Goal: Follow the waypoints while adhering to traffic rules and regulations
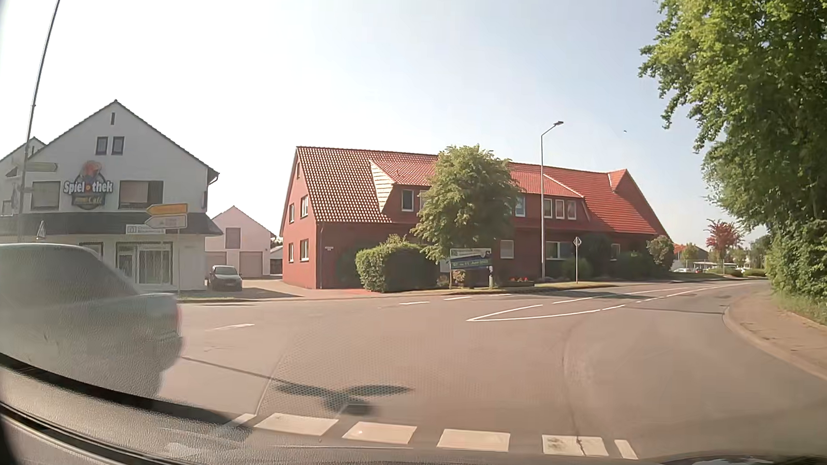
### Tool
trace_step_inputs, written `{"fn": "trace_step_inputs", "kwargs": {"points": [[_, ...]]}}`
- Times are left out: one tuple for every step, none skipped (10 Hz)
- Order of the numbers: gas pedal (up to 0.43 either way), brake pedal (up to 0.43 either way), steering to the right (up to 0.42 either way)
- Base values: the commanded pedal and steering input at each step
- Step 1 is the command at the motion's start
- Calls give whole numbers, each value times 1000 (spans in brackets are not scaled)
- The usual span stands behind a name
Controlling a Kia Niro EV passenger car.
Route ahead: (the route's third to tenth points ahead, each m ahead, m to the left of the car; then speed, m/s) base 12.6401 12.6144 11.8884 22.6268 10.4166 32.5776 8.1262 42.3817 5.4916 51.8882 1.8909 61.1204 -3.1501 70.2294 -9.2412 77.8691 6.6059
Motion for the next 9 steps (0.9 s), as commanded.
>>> {"fn": "trace_step_inputs", "kwargs": {"points": [[0, 140, 4], [0, 140, -21], [0, 140, -43], [0, 67, -69], [0, 0, -96], [0, 0, -128], [0, 0, -158], [0, 0, -183], [39, 0, -211]]}}
